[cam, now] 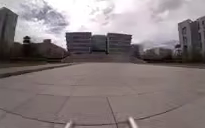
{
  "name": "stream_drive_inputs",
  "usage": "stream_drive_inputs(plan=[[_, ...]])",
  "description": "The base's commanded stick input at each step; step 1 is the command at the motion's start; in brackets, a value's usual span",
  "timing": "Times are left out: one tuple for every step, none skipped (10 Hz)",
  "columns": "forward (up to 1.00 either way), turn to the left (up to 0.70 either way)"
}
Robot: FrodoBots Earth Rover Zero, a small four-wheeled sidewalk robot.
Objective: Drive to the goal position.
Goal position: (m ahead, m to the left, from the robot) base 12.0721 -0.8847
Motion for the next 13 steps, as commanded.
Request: stream_drive_inputs(plan=[[1.0,0.01],[1.0,0.01],[1.0,0.01],[1.0,0.01],[1.0,0.01],[1.0,0.01],[1.0,0.01],[1.0,0.01],[1.0,0.01],[1.0,0.01],[1.0,0.01],[1.0,0.01],[1.0,0.01]])
